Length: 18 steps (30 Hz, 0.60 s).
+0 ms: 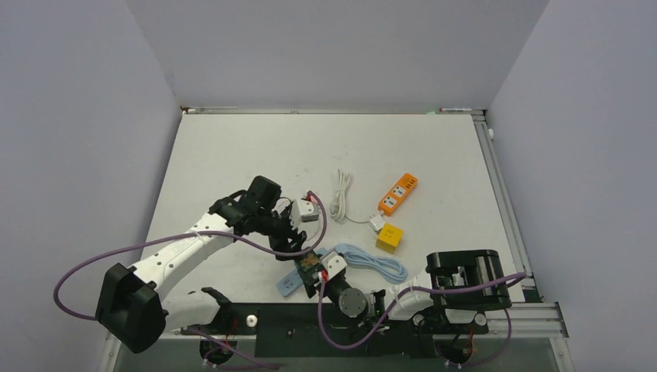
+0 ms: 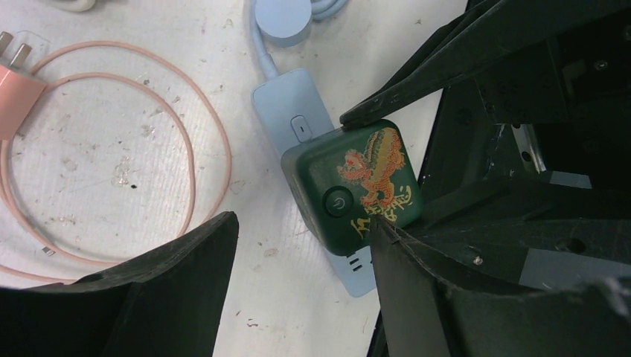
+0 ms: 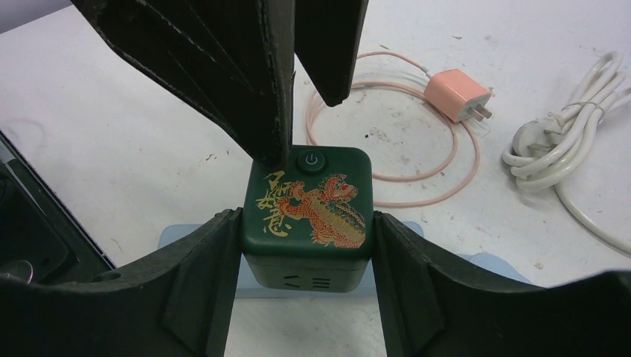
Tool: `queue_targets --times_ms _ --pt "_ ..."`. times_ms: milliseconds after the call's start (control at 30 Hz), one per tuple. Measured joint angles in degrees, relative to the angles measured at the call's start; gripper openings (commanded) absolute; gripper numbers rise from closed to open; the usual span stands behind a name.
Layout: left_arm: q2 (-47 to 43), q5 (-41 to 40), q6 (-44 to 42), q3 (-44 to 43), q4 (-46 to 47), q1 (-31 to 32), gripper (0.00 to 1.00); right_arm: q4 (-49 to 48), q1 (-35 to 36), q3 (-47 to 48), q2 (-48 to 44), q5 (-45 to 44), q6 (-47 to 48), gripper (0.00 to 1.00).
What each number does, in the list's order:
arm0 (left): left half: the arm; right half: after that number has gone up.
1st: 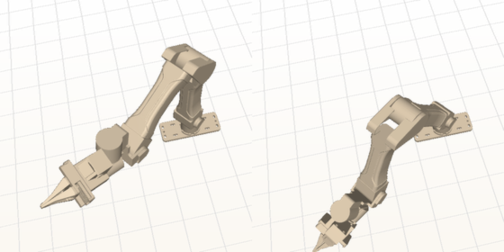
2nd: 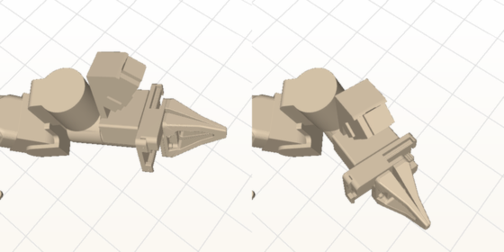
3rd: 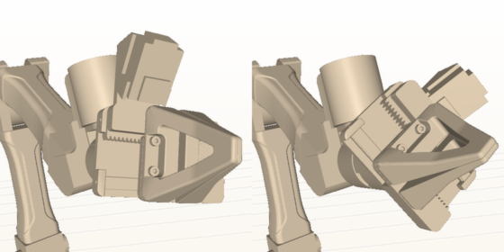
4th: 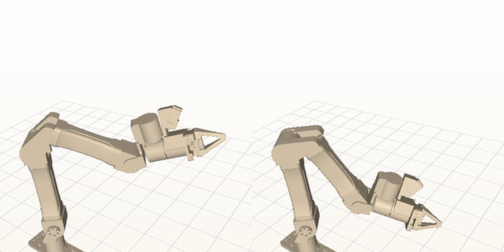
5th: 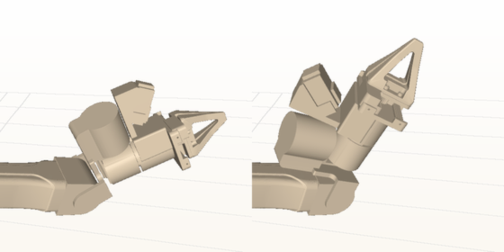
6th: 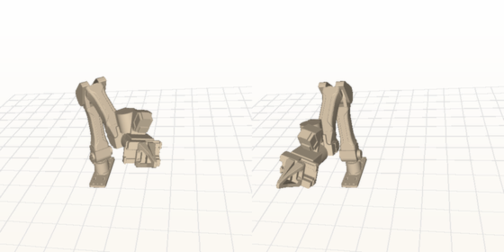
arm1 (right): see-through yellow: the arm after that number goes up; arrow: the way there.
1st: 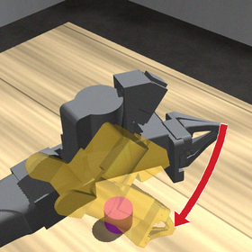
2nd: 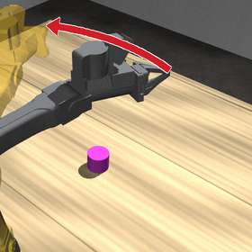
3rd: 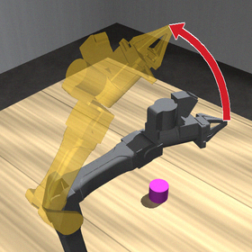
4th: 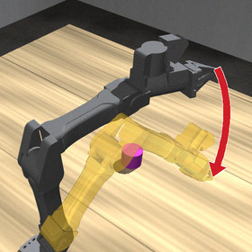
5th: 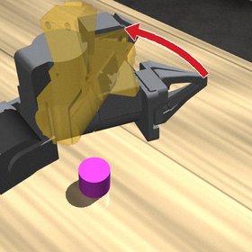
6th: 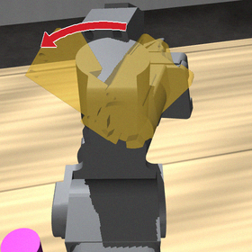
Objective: Insert the plug
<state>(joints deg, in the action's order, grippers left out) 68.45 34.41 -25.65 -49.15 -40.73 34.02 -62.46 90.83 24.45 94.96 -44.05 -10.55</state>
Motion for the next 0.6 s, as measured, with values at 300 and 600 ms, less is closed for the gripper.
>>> queue_targets --times_ms 300,600 --pt "1.40 -2.69 -1.44 0.00 0.28 3.58 0.58 2.51 -0.09 0.00 -0.98 0.66 -1.01 0.05" --pt "2.60 -3.48 -2.89 -0.74 0.55 6.40 0.42 5.97 -0.81 -0.02 -2.62 2.60 -2.12 0.05"
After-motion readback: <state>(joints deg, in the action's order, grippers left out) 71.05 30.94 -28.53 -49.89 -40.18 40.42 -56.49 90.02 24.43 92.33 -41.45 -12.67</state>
